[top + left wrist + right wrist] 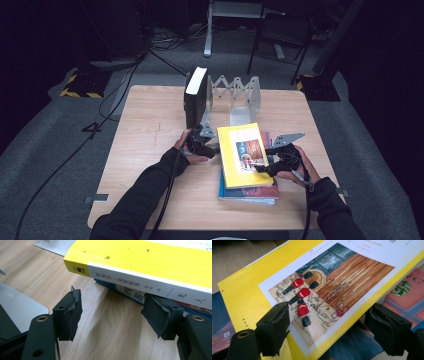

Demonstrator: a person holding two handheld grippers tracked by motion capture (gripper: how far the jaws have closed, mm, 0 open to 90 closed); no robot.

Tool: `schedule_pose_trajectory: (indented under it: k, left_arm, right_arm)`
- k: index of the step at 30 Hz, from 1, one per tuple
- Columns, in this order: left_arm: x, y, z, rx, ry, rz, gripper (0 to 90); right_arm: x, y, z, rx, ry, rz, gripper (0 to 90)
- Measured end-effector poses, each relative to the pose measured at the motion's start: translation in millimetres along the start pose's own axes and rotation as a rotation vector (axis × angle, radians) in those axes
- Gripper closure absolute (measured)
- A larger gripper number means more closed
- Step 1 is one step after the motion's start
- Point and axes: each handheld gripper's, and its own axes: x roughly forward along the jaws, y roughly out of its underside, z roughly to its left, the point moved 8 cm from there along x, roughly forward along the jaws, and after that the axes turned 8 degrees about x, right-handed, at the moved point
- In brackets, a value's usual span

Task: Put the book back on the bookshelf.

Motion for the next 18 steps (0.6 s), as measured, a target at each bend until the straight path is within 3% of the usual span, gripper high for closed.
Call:
schedule_pose_trajectory:
  k: [5, 7, 9, 10, 12, 15, 18]
  left_arm:
    - [-1.5, 0.1, 2.5, -0.018, 0.005, -0.024, 36.0]
    - [-3.0, -0.5, 3.6, -0.017, -0.004, -0.029, 40.3]
    - [-3.6, -1.2, 4.4, -0.032, -0.003, -0.042, 40.4]
    - [-4.3, -1.7, 5.4, -0.047, 0.0, -0.05, 40.4]
    - [-4.8, -3.3, 5.0, -0.036, -0.004, -0.049, 43.2]
    - [-6.7, -6.5, 5.1, -0.037, -0.002, -0.067, 44.6]
    - [-7.6, -7.5, 4.9, -0.043, 0.007, -0.071, 45.0]
  right_arm:
    - [1.3, -6.7, -0.6, -0.028, 0.014, -0.028, 25.1]
    - [0.8, -8.4, -0.7, -0.049, 0.021, -0.036, 31.5]
    - [-2.0, -11.3, -1.4, -0.054, 0.014, -0.073, 44.4]
    - [-2.0, -11.3, -1.4, -0.054, 0.014, -0.073, 44.4]
    - [-6.0, -14.9, 0.0, -0.066, -0.019, -0.115, 49.8]
    - [-8.0, -19.1, 3.5, -0.075, -0.052, -0.153, 48.7]
    - [-7.5, -21.4, 6.7, -0.092, -0.054, -0.146, 44.7]
